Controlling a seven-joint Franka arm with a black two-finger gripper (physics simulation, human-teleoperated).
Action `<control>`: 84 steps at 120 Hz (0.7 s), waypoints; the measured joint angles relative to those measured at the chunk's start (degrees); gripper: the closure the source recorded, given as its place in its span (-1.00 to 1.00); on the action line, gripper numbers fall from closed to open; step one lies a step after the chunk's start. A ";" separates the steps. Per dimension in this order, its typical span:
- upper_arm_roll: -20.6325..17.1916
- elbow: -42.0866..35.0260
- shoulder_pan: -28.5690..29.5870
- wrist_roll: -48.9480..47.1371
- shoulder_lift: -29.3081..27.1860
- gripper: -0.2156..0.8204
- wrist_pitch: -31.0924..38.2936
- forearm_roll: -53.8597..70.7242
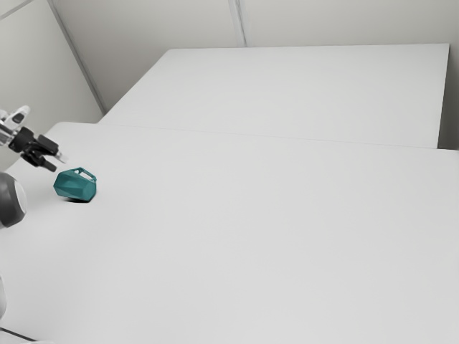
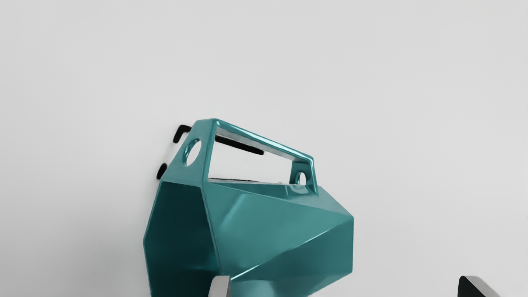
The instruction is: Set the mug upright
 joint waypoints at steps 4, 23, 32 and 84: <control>0.29 -0.01 0.01 0.15 0.05 -0.58 -0.62 -0.18; 2.06 0.48 0.47 0.78 0.70 -0.58 -2.61 -0.24; 2.16 0.69 0.91 1.04 1.21 -0.58 -3.15 -0.20; -0.31 3.46 1.18 2.13 4.65 -0.58 -1.74 -0.42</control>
